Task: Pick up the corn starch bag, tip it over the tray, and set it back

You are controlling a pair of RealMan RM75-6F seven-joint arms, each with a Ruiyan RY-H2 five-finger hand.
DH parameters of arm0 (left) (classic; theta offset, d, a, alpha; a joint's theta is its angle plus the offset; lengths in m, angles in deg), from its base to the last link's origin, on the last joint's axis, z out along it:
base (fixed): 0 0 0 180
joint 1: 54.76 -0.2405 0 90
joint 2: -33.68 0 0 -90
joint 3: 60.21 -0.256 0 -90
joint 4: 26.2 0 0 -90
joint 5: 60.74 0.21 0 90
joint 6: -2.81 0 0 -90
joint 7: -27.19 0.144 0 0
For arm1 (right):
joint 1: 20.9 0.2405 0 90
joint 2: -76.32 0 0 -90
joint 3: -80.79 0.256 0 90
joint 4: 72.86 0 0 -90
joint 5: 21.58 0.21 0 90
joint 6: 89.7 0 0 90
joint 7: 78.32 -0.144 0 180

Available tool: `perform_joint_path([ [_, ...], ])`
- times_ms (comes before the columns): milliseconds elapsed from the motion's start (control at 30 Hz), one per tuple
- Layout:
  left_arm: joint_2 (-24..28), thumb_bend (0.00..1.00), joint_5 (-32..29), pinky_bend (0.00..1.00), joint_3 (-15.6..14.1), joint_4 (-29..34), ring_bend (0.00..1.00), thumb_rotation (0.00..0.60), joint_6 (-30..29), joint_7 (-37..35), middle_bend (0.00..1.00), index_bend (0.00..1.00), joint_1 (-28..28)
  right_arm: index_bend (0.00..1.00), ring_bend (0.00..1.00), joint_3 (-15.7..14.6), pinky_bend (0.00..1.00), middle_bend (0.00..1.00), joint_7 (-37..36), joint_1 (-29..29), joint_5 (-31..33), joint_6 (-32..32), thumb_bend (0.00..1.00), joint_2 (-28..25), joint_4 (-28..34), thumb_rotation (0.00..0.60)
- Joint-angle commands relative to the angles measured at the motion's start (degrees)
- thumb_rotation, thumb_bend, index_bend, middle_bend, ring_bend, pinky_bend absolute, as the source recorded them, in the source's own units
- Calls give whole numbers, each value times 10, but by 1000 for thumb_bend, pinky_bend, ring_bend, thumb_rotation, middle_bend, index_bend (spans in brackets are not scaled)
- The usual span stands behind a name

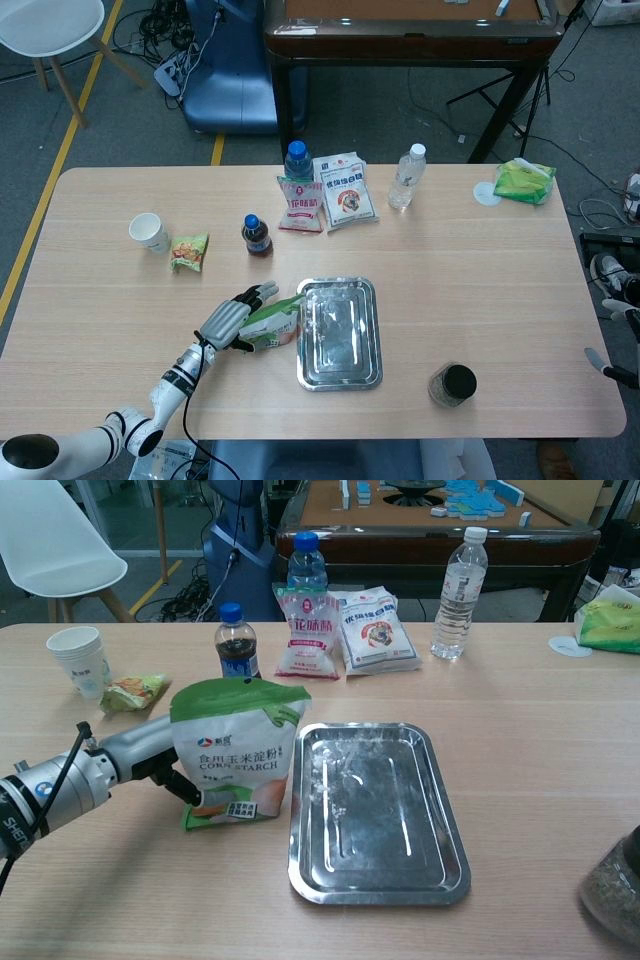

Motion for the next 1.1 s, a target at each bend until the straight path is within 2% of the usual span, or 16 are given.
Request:
perform_joint_path([
  [33, 22, 249, -3, 138, 0, 33, 0, 600, 3, 16, 9, 0, -4, 309, 227, 0, 212, 410, 1, 0, -1, -1, 73, 0, 0, 600],
  [400, 94, 246, -13, 89, -10, 146, 0, 600, 0, 79, 0, 0, -27, 309, 227, -1, 211, 410, 2, 2, -5, 0, 73, 1, 3, 600],
  [800, 194, 246, -60, 89, -7, 227, 0, 600, -36, 157, 0, 0, -79, 309, 227, -2, 212, 410, 5, 9, -18, 4, 73, -1, 9, 600],
  [1100, 243, 246, -90, 89, -2, 272, 0, 600, -174, 195, 0, 0, -182, 309, 227, -20, 212, 410, -15, 27, -46, 37, 73, 2, 1, 600],
])
